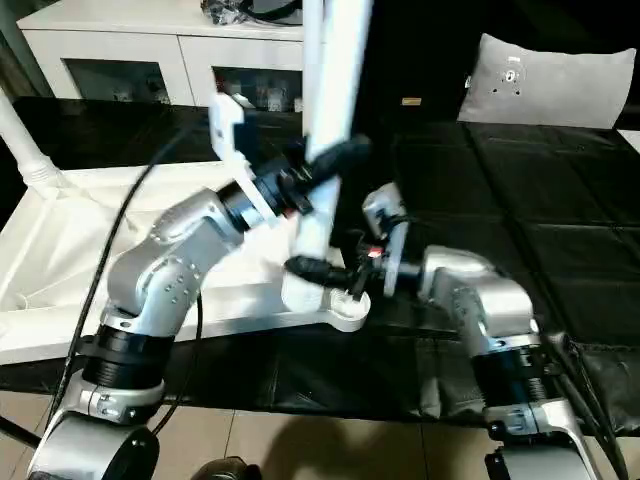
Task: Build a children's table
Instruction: Insert table leg to table base
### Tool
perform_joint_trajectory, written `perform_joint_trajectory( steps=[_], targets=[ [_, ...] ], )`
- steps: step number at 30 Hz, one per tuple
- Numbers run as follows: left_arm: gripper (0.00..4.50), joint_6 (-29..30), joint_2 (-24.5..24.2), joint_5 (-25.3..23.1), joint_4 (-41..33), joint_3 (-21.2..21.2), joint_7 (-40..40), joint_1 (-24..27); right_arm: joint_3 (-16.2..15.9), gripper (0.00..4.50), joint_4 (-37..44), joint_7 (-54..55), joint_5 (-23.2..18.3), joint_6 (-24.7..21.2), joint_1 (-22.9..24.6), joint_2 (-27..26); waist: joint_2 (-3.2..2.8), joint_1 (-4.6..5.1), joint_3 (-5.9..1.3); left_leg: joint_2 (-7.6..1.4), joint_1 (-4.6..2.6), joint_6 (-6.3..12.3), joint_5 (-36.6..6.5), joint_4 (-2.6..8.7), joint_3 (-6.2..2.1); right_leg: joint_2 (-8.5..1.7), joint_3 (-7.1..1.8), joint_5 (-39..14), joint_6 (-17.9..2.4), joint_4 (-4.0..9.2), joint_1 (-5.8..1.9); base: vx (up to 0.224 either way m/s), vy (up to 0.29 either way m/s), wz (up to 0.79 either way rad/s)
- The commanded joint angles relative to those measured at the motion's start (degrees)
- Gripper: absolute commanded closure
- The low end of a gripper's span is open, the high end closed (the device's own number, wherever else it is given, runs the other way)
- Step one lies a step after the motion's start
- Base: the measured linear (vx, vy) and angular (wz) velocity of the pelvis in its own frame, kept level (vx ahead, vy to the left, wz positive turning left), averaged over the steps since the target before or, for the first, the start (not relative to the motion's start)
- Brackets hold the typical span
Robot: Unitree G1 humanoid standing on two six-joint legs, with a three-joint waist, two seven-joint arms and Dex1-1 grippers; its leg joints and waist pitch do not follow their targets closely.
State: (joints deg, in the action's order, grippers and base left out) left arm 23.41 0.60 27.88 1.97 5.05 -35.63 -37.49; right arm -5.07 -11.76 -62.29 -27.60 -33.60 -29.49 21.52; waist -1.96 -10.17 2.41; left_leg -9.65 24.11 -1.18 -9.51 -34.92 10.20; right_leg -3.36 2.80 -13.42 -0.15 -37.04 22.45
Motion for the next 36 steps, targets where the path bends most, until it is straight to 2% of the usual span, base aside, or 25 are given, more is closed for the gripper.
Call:
perform_joint_trajectory(
  steps=[1, 4, 11, 12, 13, 17, 19, 21, 26, 27, 33, 36],
  targets=[
    [2.73, 0.05, -0.36, -0.24, -1.62, 0.46, -0.28, 0.11, -0.32, 0.0, -0.36, -0.57, -0.2, -0.42, -0.8, 0.13, 0.96, -0.11, -3.9, -3.92, -1.93, 2.82, -5.81, 3.34, -1.7, -5.56, -2.48, 1.07, -12.29, 4.24, -2.6, 0.0, 0.0, 0.0],
    [2.73, 0.26, -0.54, -0.16, -2.2, 0.85, -0.56, 0.32, -0.36, 0.0, -0.64, -0.48, -0.26, -0.55, -0.94, -0.35, 0.88, -0.13, -3.95, -3.89, -1.92, 2.74, -5.56, 3.3, -1.7, -5.56, -2.48, 1.43, -12.37, 4.19, -2.6, 0.0, 0.0, 0.0],
    [2.73, 0.47, -0.99, -0.3, -2.49, 1.48, -1.25, 0.42, -0.5, 0.73, -1.16, -0.63, -0.25, -0.4, -0.92, -0.85, 0.68, -0.05, -3.92, -3.93, -2.0, 2.39, -6.23, 3.4, -1.74, -5.46, -2.44, 0.89, -12.22, 4.27, -2.51, 0.0, 0.0, 0.0],
    [2.73, 0.5, -1.0, -0.3, -2.52, 1.56, -1.3, 0.41, -0.48, 0.73, -1.24, -0.67, -0.23, -0.38, -0.89, -0.88, 0.78, -0.04, -3.95, -3.89, -1.98, 2.3, -6.17, 3.36, -1.72, -5.46, -2.47, 1.23, -12.24, 4.21, -2.57, 0.0, 0.0, 0.0],
    [2.73, 0.58, -1.04, -0.27, -2.64, 1.64, -1.36, 0.45, -0.49, 0.78, -1.25, -0.65, -0.23, -0.4, -0.87, -0.96, 0.64, -0.09, -4.0, -3.87, -1.96, 2.37, -5.93, 3.33, -1.76, -5.48, -2.45, 1.74, -12.29, 4.12, -2.58, 0.0, 0.0, 0.0],
    [2.73, 0.61, -1.02, -0.25, -2.77, 1.82, -1.35, 0.52, -0.59, 1.19, -1.35, -0.76, -0.11, -0.4, -0.75, -1.14, 0.66, -0.08, -4.04, -3.89, -1.98, 2.46, -5.66, 3.31, -1.76, -5.46, -2.43, 2.77, -12.41, 4.07, -2.6, 0.0, 0.0, 0.0],
    [2.73, 0.57, -1.07, -0.23, -2.71, 1.9, -1.26, 0.44, -0.74, 1.22, -1.44, -0.8, -0.01, -0.33, -0.67, -1.21, 0.62, -0.07, -4.03, -3.86, -1.92, 2.44, -5.79, 3.32, -1.77, -5.45, -2.4, 2.77, -12.43, 4.06, -2.62, 0.0, 0.0, 0.0],
    [2.73, 0.59, -1.12, -0.21, -2.72, 1.94, -1.25, 0.41, -0.88, 1.53, -1.47, -0.81, 0.07, -0.3, -0.59, -1.31, 0.63, -0.1, -4.04, -3.88, -1.97, 2.43, -5.81, 3.29, -1.76, -5.45, -2.43, 2.81, -12.49, 4.06, -2.59, 0.0, 0.0, 0.0],
    [2.73, 0.91, -1.09, -0.06, -3.02, 2.12, -1.44, 0.51, -0.96, 1.81, -1.79, -0.93, 0.15, -0.32, -0.58, -1.79, 0.48, -0.1, -4.07, -3.87, -1.95, 2.38, -5.88, 3.28, -1.79, -5.49, -2.42, 2.82, -12.6, 4.02, -2.61, 0.0, 0.0, 0.0],
    [2.73, 0.98, -1.08, -0.04, -3.06, 2.13, -1.5, 0.51, -0.97, 2.02, -1.94, -0.91, 0.17, -0.26, -0.63, -1.85, 0.53, -0.07, -4.05, -3.88, -1.98, 2.32, -6.04, 3.3, -1.77, -5.45, -2.41, 2.73, -12.59, 4.08, -2.59, 0.0, 0.0, 0.0],
    [2.73, 1.58, -1.16, 0.46, -3.26, 2.25, -1.88, 0.56, -0.82, 2.46, -2.53, -0.68, 0.29, 0.1, -0.73, -2.15, 0.39, -0.08, -4.07, -3.87, -1.98, 2.15, -6.14, 3.3, -1.79, -5.42, -2.41, 3.24, -12.69, 4.02, -2.59, 0.0, 0.0, 0.0],
    [2.73, 2.75, -1.19, 1.3, -3.4, 2.15, -1.91, 0.51, -0.59, 2.49, -2.96, 0.17, 0.81, 0.35, -0.64, -2.38, 0.3, 0.0, -4.08, -3.85, -1.97, 1.93, -6.32, 3.33, -1.83, -5.41, -2.38, 3.4, -12.73, 4.0, -2.6, 0.0, 0.0, 0.0]
  ],
)
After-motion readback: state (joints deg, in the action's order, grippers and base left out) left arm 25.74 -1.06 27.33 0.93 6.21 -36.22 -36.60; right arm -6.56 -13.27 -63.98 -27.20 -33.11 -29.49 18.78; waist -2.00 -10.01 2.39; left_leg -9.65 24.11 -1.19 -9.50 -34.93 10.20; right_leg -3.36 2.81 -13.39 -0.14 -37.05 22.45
